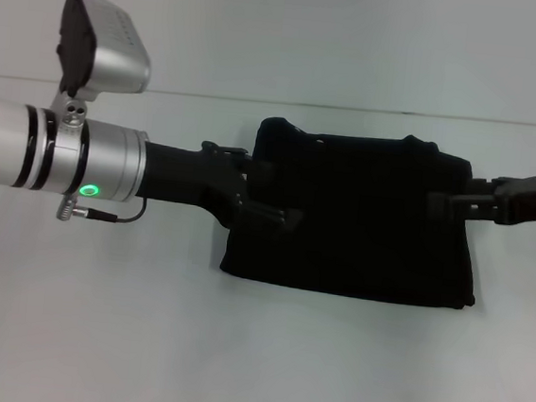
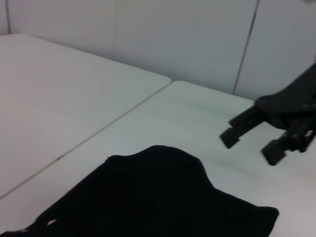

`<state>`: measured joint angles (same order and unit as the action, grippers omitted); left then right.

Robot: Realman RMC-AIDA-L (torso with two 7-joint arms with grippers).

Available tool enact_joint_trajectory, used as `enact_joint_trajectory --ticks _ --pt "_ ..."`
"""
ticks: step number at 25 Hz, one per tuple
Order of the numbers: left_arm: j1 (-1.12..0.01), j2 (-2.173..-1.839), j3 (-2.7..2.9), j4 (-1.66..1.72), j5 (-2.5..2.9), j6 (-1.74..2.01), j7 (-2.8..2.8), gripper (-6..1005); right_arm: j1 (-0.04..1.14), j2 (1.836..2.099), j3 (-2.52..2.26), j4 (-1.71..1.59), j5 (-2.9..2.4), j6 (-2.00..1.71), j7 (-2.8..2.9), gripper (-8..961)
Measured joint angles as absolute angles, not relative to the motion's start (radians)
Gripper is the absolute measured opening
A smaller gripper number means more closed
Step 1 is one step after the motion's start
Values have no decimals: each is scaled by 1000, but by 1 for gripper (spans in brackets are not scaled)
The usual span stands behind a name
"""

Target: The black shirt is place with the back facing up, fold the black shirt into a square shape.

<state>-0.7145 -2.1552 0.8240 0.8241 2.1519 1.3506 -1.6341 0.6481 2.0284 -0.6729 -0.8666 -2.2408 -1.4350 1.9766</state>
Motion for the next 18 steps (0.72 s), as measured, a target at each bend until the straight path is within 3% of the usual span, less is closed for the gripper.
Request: enact_joint_trajectory --ticks 7,18 --pt "-702 -2156 792 824 2152 1361 -1639 888 579 2021 -666 -903 -2147 -1477 1929 948" --pt "-721 -2156 836 816 2172 1350 -1633 888 562 2017 -664 -898 -2152 -1488 1925 948"
